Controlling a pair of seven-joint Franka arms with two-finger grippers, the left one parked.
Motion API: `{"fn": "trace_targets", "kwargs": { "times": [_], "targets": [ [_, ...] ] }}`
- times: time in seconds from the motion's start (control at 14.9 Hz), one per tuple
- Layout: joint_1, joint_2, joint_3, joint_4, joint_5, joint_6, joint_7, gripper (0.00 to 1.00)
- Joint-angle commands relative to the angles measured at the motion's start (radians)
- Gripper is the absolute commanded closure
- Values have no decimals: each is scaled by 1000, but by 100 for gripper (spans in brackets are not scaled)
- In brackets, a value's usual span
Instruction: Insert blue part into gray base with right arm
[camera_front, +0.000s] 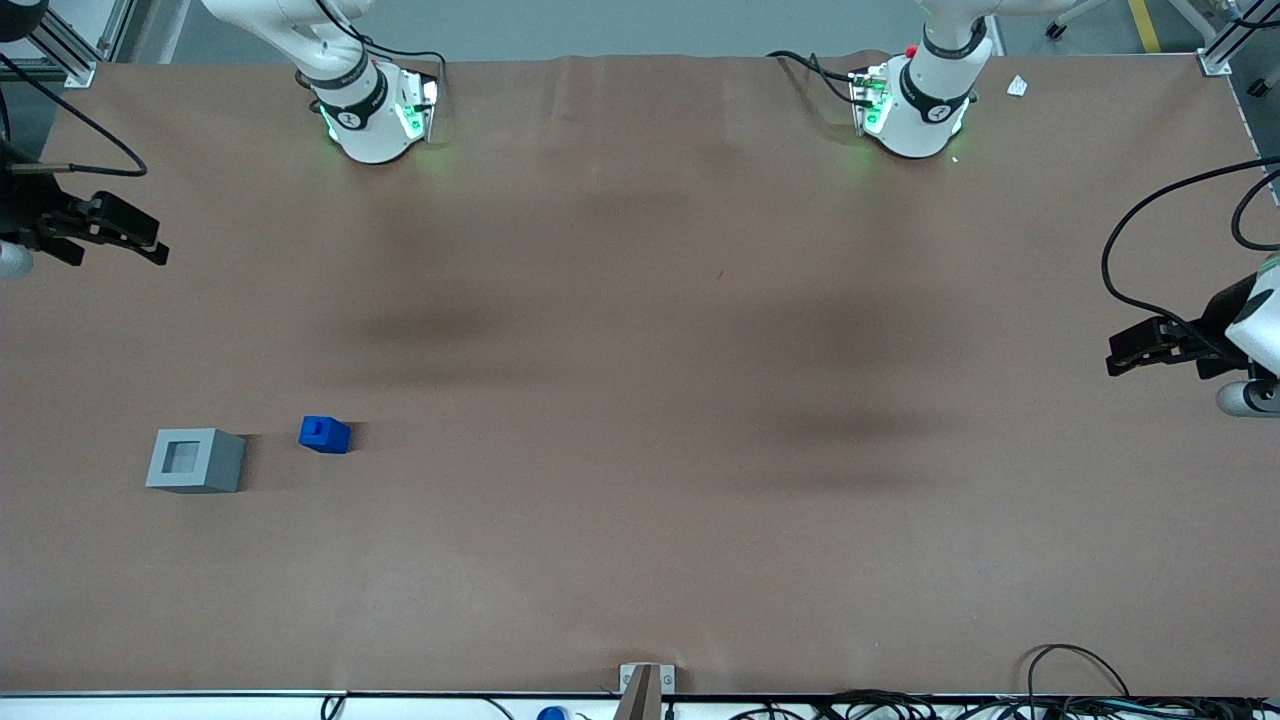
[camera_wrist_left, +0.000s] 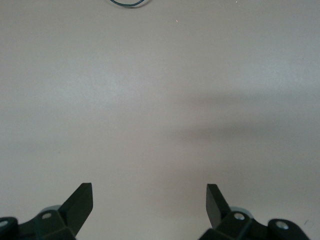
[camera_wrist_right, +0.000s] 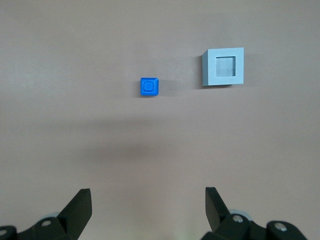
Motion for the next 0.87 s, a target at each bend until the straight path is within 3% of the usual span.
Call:
{"fn": "trace_targets", "kwargs": {
  "times": [0.0,0.81],
  "targets": [
    [-10,10,5,19,-7,-11,-8,0],
    [-14,34,5,23,2,-2,-5,0]
  ]
}}
